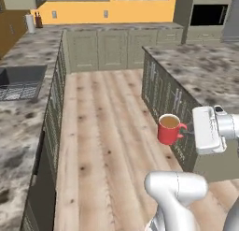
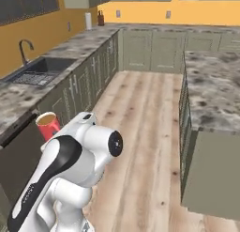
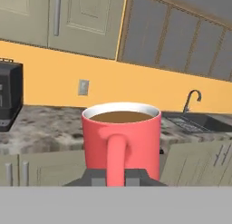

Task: Pick up the brewed coffee from the coffee machine and place it next to the breakfast plate on the dining counter.

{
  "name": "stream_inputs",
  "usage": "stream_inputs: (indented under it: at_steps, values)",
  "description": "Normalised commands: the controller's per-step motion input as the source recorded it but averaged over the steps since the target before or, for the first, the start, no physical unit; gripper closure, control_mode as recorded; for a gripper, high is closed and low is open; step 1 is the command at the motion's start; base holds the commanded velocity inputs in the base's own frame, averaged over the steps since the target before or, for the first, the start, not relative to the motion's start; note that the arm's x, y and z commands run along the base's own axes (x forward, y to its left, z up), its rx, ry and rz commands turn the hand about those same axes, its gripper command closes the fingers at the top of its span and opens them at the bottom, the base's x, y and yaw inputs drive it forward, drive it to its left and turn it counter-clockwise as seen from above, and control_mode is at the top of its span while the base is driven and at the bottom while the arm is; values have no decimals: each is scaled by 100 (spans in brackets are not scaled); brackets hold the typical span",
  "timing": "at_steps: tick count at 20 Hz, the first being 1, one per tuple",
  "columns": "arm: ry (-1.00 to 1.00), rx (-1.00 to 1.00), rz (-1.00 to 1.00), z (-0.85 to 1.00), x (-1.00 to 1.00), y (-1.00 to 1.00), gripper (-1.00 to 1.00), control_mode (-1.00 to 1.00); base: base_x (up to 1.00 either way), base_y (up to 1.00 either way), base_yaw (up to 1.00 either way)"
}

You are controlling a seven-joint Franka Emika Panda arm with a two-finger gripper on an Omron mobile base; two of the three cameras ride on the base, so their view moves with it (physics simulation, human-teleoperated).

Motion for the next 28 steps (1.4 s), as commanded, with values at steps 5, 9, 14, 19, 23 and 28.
stream_inputs:
  at_steps: [5,9,14,19,23,28]
  values:
    - [0,0,0,0,0,0,100,100,23,-67,-54]
    - [0,0,0,0,0,0,100,100,40,-62,-49]
    - [0,0,0,0,0,0,100,100,75,-76,-28]
    - [0,0,0,0,0,0,100,100,85,-84,-17]
    - [0,0,0,0,0,0,100,100,100,-77,-15]
    - [0,0,0,0,0,0,100,100,98,-79,-12]
